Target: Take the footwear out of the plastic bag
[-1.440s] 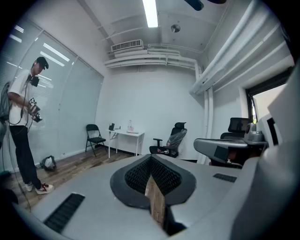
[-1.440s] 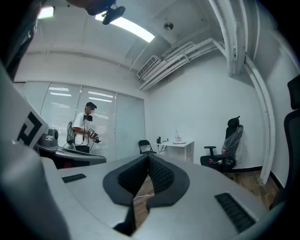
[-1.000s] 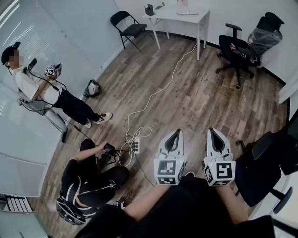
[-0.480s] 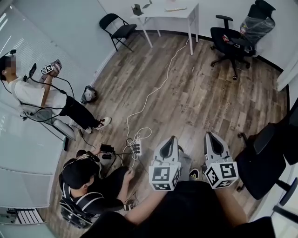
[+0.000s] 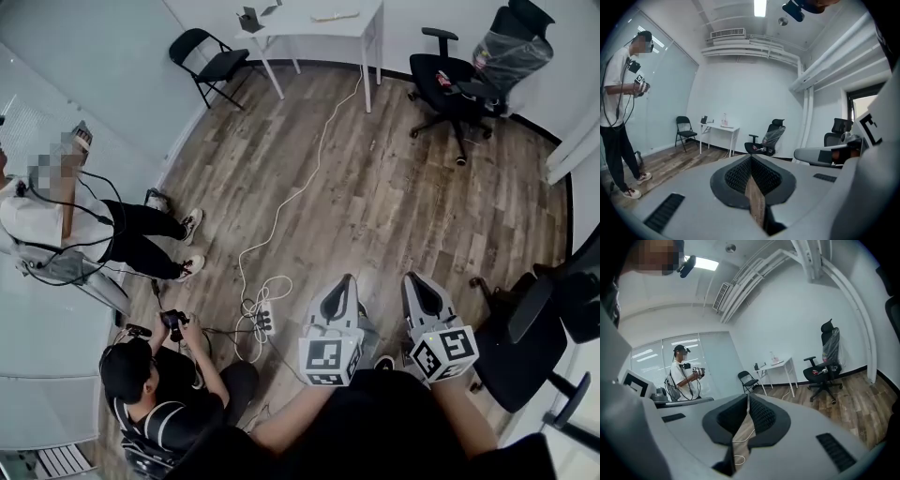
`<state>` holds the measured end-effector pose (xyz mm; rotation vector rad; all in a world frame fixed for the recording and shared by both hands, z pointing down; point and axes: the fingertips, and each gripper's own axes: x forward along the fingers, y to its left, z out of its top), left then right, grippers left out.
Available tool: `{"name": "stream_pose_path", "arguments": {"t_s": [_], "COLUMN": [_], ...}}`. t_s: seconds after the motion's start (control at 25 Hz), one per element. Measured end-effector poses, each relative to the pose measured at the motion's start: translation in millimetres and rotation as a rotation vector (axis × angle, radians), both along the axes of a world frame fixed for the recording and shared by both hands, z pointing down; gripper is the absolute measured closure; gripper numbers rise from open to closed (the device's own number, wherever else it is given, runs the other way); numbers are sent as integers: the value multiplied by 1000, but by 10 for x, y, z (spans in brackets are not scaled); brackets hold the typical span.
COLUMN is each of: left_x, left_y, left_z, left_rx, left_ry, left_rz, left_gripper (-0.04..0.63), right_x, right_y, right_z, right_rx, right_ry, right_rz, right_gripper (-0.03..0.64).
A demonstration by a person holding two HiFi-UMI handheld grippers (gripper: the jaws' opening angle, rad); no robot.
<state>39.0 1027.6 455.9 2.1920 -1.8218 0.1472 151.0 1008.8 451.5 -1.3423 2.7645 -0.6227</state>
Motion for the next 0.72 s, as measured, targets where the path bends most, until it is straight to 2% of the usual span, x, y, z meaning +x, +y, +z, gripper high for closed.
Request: {"name": "stream_pose_path", "arguments": {"t_s": [0.08,0.12,0.16,0.2,0.24,0.32,0.48,0.72], "left_x": [-105,-164,-225,-284,-335,-416,-517,-468], "left_y": [-293,-425,-546,-654,-752,-932,-1214,-1608], "left_z": [-46,-90,-140,-185,-215,-228,-182,-145], "left_rx": [17,29,40,47,49,49,43,28], "left_ry": [8,9,10,14,21,34,37,24], "left_rz": [12,14,14,13,14,22,35,62], "left_gripper": [575,575,574,575,575,575,575,574], "right_x": [-181,-270,-347,-407,-448,-486,-526,-485], "right_y": [-252,-361,-463,-558,-647,-818,-1074,-1436], "right_z": [-20,-42,-65,-80,-86,-89,-117,-239], "right_rx": [-14,-39,-71,-101,-120,-108,-37,58], "right_ry": [-36,-75,-117,-147,-158,-131,-54,53], "right_rz": [-40,-61,-75,-77,-67,-32,-22,-10], "right_gripper": [588,505,453,448,449,556,576,598]}}
